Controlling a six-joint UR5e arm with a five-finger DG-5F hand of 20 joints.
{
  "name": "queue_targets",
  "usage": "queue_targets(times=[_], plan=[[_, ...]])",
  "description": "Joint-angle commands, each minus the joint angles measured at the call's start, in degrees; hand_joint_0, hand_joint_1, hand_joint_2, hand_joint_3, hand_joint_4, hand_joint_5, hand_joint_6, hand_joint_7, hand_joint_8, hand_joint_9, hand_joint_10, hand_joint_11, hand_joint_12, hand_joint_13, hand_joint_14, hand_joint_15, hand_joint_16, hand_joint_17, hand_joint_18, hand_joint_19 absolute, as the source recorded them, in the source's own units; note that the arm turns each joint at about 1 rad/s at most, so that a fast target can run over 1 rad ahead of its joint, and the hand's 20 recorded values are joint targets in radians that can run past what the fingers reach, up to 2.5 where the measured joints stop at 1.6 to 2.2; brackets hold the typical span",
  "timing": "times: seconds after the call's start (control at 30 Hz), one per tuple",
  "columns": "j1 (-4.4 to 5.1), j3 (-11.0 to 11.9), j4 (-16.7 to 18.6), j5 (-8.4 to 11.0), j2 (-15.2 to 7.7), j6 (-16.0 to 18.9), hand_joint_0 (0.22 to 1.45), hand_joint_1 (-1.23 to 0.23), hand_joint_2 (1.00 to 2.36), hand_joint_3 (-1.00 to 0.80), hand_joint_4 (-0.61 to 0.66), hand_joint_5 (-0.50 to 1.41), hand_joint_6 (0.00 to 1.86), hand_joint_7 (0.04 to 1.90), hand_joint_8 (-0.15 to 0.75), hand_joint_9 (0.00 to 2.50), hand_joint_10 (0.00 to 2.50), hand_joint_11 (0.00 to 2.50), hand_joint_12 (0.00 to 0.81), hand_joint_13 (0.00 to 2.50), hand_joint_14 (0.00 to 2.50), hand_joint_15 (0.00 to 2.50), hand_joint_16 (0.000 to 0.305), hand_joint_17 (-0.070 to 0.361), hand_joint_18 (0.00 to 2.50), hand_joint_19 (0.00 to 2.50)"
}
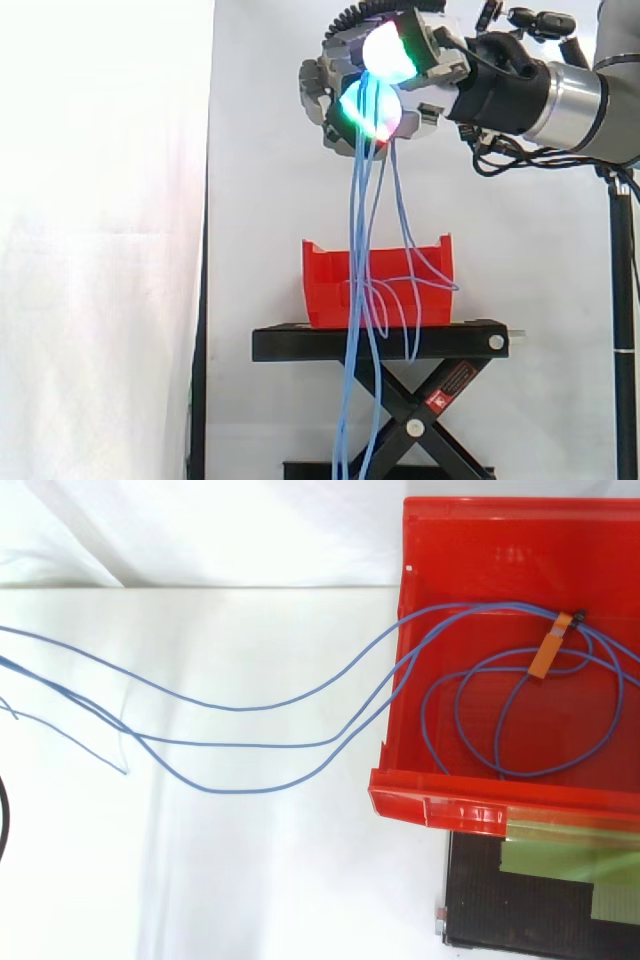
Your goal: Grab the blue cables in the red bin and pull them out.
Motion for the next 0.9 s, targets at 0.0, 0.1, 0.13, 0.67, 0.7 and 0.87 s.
queue_targets(times=[0.0,0.1,0.13,0.67,0.7,0.87], plan=[[0.0,0.0,-0.2,0.0,0.0,0.0,0.82,-0.91,1.0,-1.0,0.02,0.65,0.92,0.33,0.369,0.03,2.5,0.39,0.429,0.92,2.5,0.5,0.054,0.12,1.21,1.59],[0.0,0.0,-0.5,0.0,0.1,0.0,0.82,-0.91,1.0,-1.0,0.0,0.65,0.9,0.34,0.373,0.08,2.5,0.37,0.442,0.94,2.5,0.5,0.054,0.122,1.24,1.55],[0.0,0.0,-0.6,0.0,0.1,0.0,0.82,-0.91,1.0,-1.0,0.0,0.65,0.9,0.35,0.372,0.09,2.5,0.38,0.438,0.95,2.5,0.5,0.054,0.123,1.25,1.55],[0.44,0.0,-0.7,1.85,0.2,-0.6,0.81,-0.91,1.0,-1.0,-0.06,0.69,0.69,0.45,0.388,0.06,2.5,0.43,0.483,1.05,2.5,0.5,0.063,0.142,1.39,1.57],[0.44,0.0,-0.8,1.85,0.2,-0.6,0.81,-0.91,1.0,-1.0,-0.07,0.68,0.67,0.45,0.379,0.06,2.5,0.4,0.476,1.04,2.5,0.5,0.063,0.142,1.39,1.56],[0.44,0.0,-1.4,1.85,0.2,-0.6,0.81,-0.9,1.0,-1.0,-0.06,0.69,0.65,0.46,0.363,0.05,2.5,0.37,0.463,1.04,2.5,0.49,0.062,0.139,1.38,1.58]])
